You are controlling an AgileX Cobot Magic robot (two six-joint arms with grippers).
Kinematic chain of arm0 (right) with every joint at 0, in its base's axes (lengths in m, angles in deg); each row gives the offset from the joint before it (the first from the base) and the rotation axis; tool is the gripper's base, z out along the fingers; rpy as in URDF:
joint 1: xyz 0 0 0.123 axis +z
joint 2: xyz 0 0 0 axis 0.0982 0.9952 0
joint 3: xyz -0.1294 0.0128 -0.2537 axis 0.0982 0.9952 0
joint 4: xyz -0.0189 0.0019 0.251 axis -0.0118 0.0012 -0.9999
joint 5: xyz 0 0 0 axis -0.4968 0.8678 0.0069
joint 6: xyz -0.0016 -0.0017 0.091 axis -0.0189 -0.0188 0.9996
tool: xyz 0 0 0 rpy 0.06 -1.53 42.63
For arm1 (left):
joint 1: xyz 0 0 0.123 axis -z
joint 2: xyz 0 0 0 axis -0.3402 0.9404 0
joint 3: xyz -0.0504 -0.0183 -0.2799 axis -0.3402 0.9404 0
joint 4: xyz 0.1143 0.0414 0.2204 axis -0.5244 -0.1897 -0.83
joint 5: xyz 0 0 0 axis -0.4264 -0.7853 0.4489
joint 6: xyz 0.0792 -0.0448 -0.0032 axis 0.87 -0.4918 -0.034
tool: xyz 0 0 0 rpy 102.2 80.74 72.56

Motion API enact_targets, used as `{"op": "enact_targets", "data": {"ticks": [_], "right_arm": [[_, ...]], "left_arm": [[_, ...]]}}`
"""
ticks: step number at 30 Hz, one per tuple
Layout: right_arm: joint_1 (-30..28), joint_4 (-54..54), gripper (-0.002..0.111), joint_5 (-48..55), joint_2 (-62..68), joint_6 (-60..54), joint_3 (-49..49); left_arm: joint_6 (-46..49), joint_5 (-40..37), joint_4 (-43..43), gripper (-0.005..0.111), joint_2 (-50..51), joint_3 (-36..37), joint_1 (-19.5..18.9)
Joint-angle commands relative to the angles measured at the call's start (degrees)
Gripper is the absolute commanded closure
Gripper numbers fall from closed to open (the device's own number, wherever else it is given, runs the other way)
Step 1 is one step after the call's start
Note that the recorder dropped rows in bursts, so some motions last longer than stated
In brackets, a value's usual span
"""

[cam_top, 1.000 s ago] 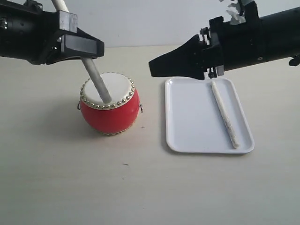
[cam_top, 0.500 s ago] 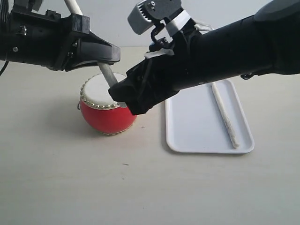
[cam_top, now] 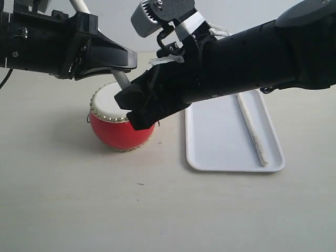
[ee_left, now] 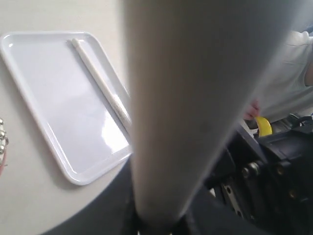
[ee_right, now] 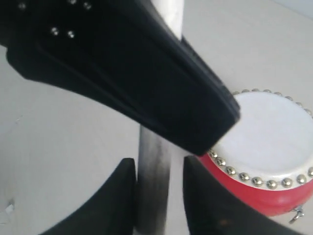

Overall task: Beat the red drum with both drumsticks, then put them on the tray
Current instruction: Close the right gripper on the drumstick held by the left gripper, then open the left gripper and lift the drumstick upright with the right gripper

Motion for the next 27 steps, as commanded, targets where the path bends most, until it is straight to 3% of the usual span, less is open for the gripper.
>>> {"op": "enact_targets", "data": {"ticks": [1,2,7,15,18,23,27], "right_arm": [[-0.13,-0.24,0.101,-0.39,-0.36,0.2,0.14],[-0.13,-0.24,0.108,-0.39,-0.36,0.51,0.14],[-0.13,-5.0,0.108,-0.39,-0.36,0.92,0.14],[-0.13,-6.66,0.108,-0.65,-0.36,3.68,0.14],[-0.13,-6.66,0.108,-2.75,-0.36,6.29,0.14],[-0.13,-6.66,0.108,-11.58,-0.36,13.19,0.14],[-1.02,-5.76,0.108,-16.04,-0.36,18.68,0.14]], "left_arm": [[0.17,-2.6,0.38,0.107,-0.14,0.16,-0.13],[0.17,-2.6,0.38,0.107,-0.14,0.16,-0.13],[0.43,-2.49,0.38,0.102,-0.14,0.16,-0.13],[0.61,-1.97,0.38,0.06,-0.14,0.16,-0.13],[1.01,-0.79,0.38,0.049,-0.14,0.16,-0.13],[0.83,2.81,0.38,0.036,-0.14,0.16,-0.13],[0.83,4.4,-0.46,0.033,-0.36,0.16,-0.13]]}}
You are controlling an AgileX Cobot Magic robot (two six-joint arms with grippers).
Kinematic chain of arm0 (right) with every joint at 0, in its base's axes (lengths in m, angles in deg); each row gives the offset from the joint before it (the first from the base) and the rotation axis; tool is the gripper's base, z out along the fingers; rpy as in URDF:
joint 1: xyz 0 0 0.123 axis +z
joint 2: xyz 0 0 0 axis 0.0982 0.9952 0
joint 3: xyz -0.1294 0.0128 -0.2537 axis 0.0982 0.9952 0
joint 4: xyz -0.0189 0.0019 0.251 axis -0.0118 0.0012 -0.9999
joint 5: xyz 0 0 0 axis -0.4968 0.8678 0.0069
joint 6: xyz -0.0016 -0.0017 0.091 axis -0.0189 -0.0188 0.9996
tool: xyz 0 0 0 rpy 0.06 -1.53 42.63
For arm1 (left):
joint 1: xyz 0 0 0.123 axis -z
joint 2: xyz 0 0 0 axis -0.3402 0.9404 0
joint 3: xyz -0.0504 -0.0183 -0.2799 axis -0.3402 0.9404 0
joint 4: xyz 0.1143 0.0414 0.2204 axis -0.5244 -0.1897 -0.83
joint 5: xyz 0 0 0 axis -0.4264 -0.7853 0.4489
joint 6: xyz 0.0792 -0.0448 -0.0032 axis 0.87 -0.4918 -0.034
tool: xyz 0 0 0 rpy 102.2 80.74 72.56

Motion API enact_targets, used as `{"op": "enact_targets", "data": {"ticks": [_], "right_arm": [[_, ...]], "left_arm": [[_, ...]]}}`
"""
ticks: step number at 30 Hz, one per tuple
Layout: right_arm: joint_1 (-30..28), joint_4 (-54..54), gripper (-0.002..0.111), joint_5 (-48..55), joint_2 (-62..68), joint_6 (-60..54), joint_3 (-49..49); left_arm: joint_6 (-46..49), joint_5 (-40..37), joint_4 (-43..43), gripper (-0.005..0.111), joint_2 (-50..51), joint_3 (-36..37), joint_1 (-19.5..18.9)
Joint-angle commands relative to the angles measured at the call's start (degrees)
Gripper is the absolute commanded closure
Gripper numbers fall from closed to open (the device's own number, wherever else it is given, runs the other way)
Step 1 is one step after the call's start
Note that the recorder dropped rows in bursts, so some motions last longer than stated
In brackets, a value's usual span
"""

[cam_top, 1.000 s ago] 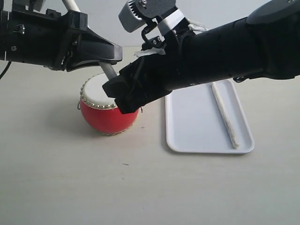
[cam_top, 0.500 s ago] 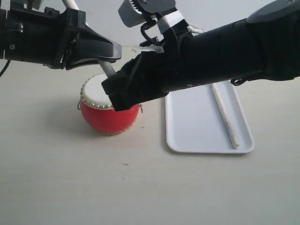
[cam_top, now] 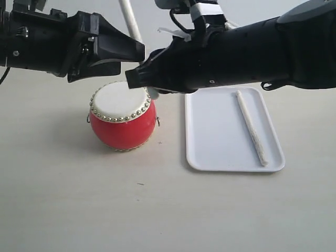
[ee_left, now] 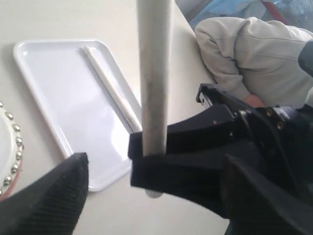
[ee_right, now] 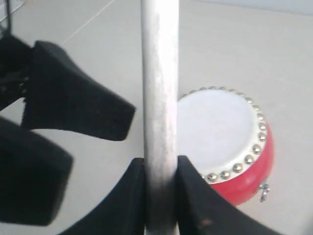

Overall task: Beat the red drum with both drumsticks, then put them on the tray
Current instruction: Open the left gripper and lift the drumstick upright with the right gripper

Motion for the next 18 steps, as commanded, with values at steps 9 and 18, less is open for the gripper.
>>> {"op": "enact_targets", "data": {"ticks": [9,18], "right_arm": [[-10.35,18.47,0.108,-1.02,-0.36,28.11,-0.11],[-17.62,52.9,0.108,14.11,3.55,62.09,-2.39]], "left_arm": [[-1.52,3.61,-9.98,0.035,-2.36,0.16,0.18],[-4.89,3.97,-18.8,0.106,-5.23,0.16,0.18]]}}
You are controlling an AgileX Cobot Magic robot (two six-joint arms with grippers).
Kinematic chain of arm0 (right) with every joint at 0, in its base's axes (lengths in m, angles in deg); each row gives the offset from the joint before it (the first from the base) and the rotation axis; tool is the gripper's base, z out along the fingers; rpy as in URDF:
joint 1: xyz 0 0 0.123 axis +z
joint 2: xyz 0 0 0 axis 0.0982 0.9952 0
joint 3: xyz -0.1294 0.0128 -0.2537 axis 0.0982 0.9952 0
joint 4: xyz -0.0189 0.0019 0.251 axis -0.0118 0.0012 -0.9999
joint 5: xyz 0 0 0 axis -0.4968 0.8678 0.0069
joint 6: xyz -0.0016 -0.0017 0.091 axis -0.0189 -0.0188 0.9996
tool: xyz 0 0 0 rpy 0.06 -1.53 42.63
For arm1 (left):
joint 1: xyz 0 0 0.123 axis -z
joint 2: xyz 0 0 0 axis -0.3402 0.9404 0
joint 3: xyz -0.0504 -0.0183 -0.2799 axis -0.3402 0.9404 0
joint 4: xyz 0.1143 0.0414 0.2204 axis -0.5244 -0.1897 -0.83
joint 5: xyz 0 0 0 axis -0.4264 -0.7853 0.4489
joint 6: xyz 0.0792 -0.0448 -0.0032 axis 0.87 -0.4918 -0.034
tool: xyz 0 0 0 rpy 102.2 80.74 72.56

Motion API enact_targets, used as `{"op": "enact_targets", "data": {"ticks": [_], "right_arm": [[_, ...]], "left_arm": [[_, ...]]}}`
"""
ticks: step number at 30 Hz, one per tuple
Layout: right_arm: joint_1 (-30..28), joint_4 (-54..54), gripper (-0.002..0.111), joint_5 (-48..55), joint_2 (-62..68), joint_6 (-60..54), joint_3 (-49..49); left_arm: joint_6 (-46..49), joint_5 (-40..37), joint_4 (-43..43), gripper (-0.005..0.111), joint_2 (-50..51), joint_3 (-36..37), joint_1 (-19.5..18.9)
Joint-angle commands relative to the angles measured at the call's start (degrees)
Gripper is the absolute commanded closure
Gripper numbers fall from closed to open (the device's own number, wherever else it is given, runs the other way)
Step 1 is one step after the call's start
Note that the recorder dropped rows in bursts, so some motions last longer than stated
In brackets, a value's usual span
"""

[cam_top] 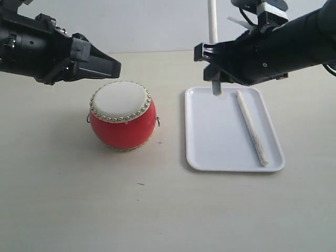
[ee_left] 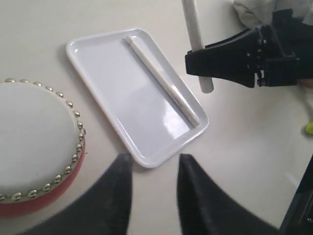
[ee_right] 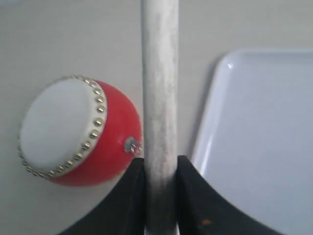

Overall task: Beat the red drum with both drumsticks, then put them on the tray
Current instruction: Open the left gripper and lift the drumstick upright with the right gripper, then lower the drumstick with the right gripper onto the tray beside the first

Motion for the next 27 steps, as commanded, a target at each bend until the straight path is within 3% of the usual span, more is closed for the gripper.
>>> {"op": "enact_targets", "data": {"ticks": [1,8,16,27], "right_arm": [[-1.43,13.54,0.108,8.87,2.95,12.15,-2.75],[-1.43,20.45,0.108,15.85,8.82,19.35,-7.17],[-1.43,21.81,0.108,17.6,17.12,20.66,-11.09],[-1.43,21.81,0.108,17.43,24.43,21.88,-12.83]], "left_arm": [[-1.63,0.18,-3.1,0.106,-1.7,0.16,0.18],[-2.76,3.57,-4.72,0.107,-5.59,2.54,0.18],[-10.08,5.37,-14.12,0.107,-10.35,5.51,0.18],[-10.6,5.37,-14.41,0.107,-11.81,6.27,0.18]]}}
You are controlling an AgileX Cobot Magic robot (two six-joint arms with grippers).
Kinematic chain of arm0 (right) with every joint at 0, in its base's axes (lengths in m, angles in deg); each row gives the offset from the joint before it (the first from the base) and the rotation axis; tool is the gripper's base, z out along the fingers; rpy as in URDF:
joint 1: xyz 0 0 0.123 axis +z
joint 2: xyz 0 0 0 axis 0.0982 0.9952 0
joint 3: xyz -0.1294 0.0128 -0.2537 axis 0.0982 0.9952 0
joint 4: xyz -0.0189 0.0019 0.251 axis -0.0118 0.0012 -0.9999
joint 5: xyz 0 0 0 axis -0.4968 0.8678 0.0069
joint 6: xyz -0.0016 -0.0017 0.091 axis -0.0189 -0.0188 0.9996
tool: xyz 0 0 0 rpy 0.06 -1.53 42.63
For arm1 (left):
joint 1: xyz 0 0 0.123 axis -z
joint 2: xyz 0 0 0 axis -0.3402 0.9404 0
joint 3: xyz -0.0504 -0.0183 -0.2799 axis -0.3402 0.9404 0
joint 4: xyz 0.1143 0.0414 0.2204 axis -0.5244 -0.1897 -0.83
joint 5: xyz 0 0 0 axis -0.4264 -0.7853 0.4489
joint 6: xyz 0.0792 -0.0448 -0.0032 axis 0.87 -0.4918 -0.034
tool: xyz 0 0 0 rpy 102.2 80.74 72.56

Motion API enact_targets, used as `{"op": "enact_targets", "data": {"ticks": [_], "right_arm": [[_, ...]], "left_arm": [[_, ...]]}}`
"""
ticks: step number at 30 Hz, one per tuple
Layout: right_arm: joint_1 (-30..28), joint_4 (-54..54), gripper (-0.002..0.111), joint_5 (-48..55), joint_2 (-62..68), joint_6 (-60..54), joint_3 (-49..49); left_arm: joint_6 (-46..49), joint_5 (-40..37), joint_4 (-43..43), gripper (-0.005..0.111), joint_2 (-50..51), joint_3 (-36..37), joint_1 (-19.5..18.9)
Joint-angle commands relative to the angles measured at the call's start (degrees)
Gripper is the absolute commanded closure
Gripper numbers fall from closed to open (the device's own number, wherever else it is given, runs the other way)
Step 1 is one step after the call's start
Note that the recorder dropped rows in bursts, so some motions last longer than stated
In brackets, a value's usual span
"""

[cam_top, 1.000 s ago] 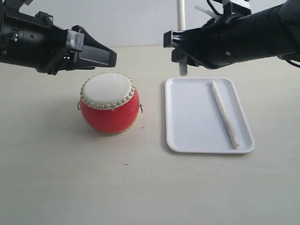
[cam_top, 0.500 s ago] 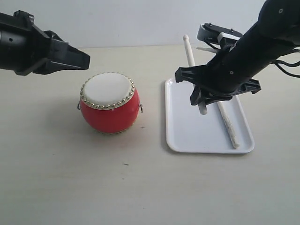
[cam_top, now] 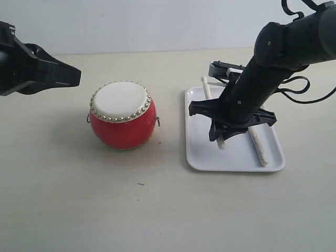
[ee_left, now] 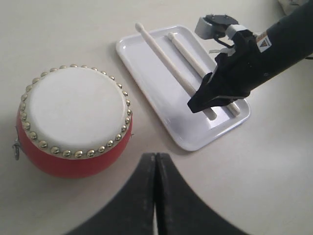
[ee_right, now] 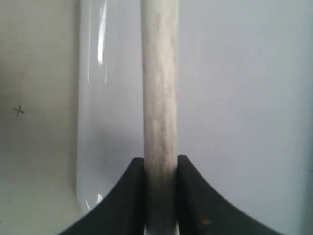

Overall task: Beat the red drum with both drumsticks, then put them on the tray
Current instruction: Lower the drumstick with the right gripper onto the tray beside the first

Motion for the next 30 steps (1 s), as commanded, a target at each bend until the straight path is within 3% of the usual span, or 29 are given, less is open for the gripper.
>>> {"op": "enact_targets", "data": {"ticks": [1,30], "right_arm": [[-0.3,0.5,0.108,-0.12,1.23,0.22,-0.68],[-0.3,1.79,0.108,5.12,2.63,-0.03,-3.92]], "left_arm": [[-0.51,0.24,0.01,0.107,-0.48,0.37,0.18],[-0.9,-0.14,0.01,0.107,-0.48,0.37,0.18]]}}
